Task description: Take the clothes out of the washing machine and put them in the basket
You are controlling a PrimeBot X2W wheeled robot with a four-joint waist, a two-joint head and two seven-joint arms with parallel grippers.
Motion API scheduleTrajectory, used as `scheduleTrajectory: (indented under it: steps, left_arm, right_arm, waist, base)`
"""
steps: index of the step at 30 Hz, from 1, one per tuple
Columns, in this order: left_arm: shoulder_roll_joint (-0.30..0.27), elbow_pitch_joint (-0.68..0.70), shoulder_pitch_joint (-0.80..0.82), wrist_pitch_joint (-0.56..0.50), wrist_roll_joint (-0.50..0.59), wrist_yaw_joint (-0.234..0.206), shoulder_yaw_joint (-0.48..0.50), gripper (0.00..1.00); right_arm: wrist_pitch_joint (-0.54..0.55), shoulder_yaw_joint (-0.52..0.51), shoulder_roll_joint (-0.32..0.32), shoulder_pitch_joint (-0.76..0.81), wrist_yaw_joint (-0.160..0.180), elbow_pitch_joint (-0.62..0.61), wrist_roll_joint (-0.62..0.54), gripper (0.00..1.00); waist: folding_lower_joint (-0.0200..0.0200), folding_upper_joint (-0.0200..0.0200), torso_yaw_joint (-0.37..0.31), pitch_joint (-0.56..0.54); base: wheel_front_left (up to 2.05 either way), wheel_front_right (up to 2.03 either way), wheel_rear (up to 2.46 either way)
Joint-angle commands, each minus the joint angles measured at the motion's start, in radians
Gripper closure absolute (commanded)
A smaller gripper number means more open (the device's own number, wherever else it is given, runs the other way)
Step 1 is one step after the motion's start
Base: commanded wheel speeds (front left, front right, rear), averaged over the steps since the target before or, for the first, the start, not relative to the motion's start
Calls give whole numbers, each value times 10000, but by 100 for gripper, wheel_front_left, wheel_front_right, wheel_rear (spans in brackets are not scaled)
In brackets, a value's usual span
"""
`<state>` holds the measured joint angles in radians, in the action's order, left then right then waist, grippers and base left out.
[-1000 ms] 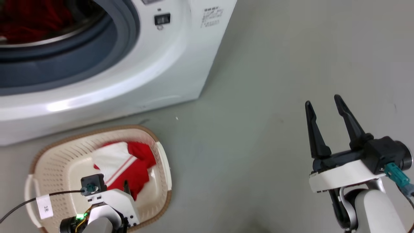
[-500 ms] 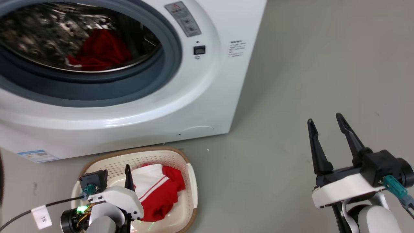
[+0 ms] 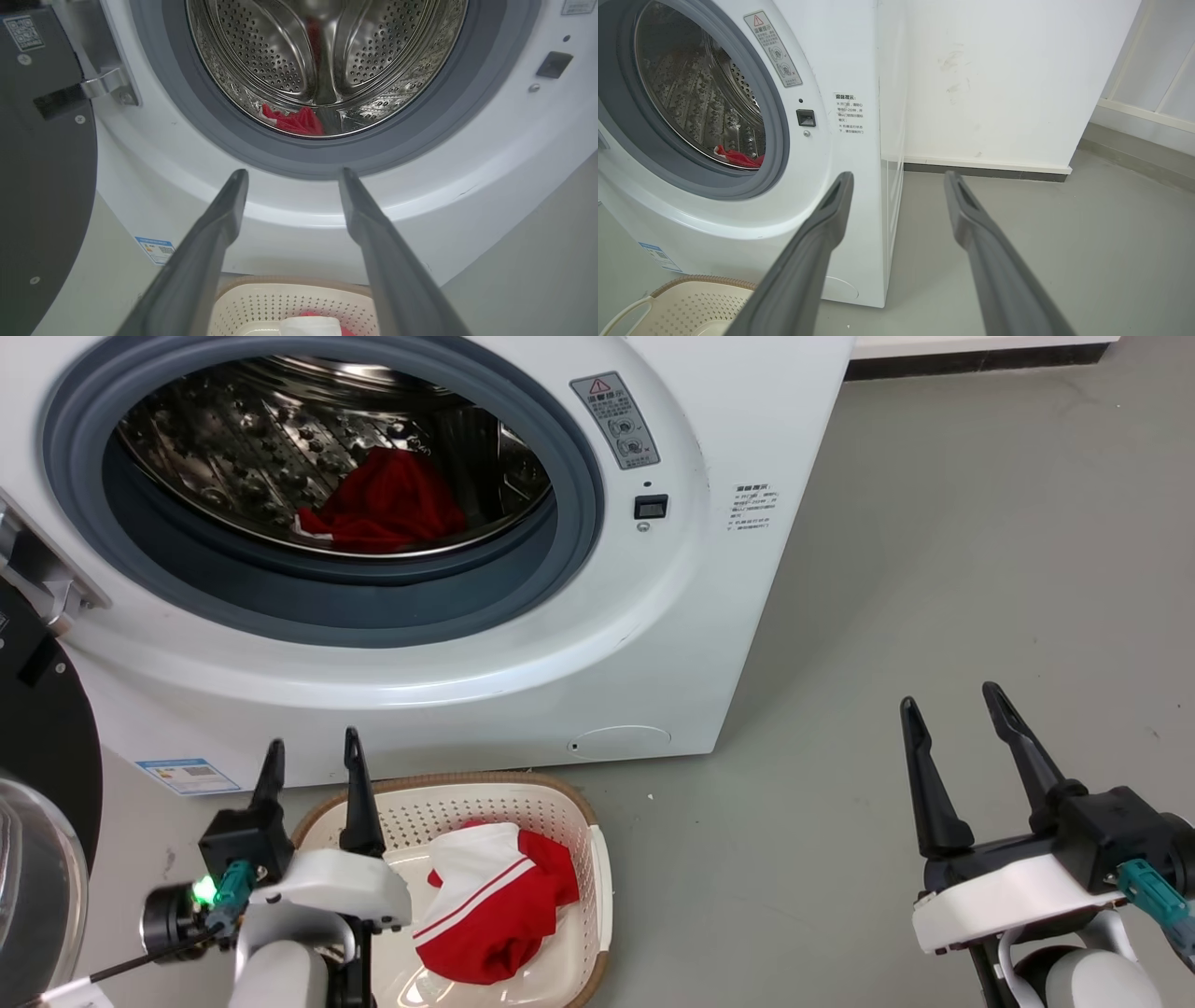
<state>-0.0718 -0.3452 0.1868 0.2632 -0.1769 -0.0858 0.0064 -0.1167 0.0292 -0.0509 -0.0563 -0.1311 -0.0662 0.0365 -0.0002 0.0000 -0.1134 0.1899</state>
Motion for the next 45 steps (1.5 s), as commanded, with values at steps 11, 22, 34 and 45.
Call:
scheduleTrajectory:
  steps: [11,22,34,45]
  left_arm:
    - [-1494,410,2130,-755,717,153,48,0]
    - [-3331,-631,5439,-2983,1367,870,-283,0]
    - [-5242,-2026,8550,-5796,2299,1789,-1083,0]
    - [-6777,-2439,10195,-8011,2351,2133,-1937,0]
  right_arm:
    - [-174,232,8,-314,7,97,351,0]
    - [-859,521,9,-1059,7,799,973,0]
    - [-1422,1217,11,-1989,7,1838,1777,0]
    - [-1494,1624,11,-2447,7,2078,2166,0]
  waist:
    - [2,0,-876,988]
    - [2,0,-2164,2642]
    - [2,0,-3345,4227]
    - [2,0,-3937,5114]
  base:
    - [0,0,0]
    - [0,0,0]
    - [0,0,0]
    - [0,0,0]
